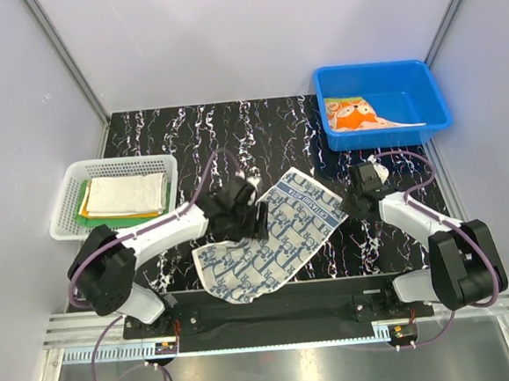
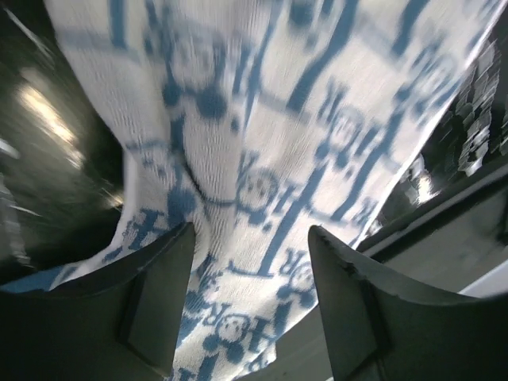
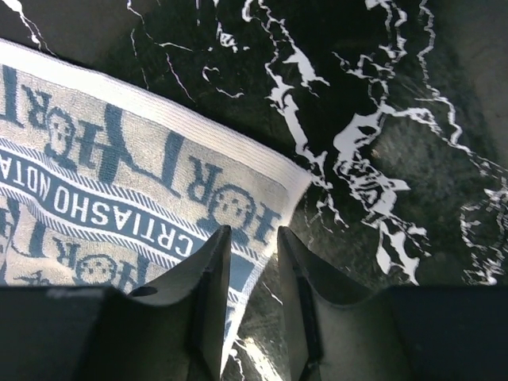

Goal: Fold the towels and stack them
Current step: Flatten out the crumpled towel

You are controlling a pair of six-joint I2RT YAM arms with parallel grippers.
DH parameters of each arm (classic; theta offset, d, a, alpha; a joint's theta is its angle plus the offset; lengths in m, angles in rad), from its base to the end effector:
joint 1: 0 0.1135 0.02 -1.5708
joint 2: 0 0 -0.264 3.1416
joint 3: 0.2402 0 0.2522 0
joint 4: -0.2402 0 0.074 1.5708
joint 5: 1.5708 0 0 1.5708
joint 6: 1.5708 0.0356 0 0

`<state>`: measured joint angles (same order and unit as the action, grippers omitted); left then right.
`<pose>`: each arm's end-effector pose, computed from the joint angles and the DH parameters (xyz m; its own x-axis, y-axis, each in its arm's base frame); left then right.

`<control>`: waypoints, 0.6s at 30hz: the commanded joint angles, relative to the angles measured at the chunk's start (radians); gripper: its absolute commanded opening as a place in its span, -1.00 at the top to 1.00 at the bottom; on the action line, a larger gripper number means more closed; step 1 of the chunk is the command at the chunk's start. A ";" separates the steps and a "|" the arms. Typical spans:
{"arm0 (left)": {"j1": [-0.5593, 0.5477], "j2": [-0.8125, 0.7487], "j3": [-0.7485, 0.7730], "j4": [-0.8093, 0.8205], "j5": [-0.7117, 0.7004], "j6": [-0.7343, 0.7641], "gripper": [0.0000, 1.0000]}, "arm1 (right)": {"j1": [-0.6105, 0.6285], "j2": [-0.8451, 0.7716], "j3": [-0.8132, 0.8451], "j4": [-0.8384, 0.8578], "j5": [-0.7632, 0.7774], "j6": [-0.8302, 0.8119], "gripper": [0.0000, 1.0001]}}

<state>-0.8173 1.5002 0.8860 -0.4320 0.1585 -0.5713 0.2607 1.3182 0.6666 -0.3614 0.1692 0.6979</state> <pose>0.1949 -0.2159 0.1902 -0.9168 0.1969 -0.3475 0.3311 0.8611 -0.3858 0.2363 0.0568 0.1757 -0.7360 0.4592 -0.4974 0.3981 0.8879 0.2307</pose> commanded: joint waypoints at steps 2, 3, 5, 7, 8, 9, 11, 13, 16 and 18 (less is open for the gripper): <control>0.096 -0.026 0.298 -0.103 -0.151 0.134 -0.34 | -0.001 0.024 0.001 0.139 -0.029 0.012 0.30; 0.118 -0.005 0.339 -0.126 -0.140 0.164 -0.35 | -0.003 0.041 0.002 0.162 -0.036 0.014 0.34; 0.156 0.087 0.473 -0.139 -0.149 0.261 -0.35 | -0.001 0.068 0.011 0.182 -0.051 0.015 0.38; 0.168 0.200 0.595 -0.162 -0.155 0.310 -0.35 | -0.002 0.114 0.016 0.220 -0.066 0.006 0.47; 0.175 0.239 0.632 -0.166 -0.155 0.356 -0.35 | -0.003 0.133 0.024 0.229 -0.079 0.002 0.49; 0.178 0.282 0.663 -0.174 -0.184 0.373 -0.35 | -0.002 0.162 0.027 0.243 -0.080 -0.008 0.50; 0.190 0.403 0.768 -0.182 -0.172 0.415 -0.35 | -0.001 0.190 0.037 0.260 -0.089 -0.021 0.51; 0.195 0.507 0.839 -0.185 -0.139 0.442 -0.34 | -0.002 0.220 0.047 0.297 -0.109 -0.064 0.51; 0.196 0.622 0.956 -0.178 -0.125 0.516 -0.34 | -0.001 0.251 0.083 0.268 -0.117 -0.098 0.50; 0.196 0.672 1.023 -0.174 -0.125 0.531 -0.34 | -0.001 0.233 0.113 0.210 -0.085 -0.112 0.49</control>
<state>-0.6262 2.1513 1.7977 -0.5930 0.0223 -0.1284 0.2607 1.5517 0.7330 -0.1135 0.0662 0.6361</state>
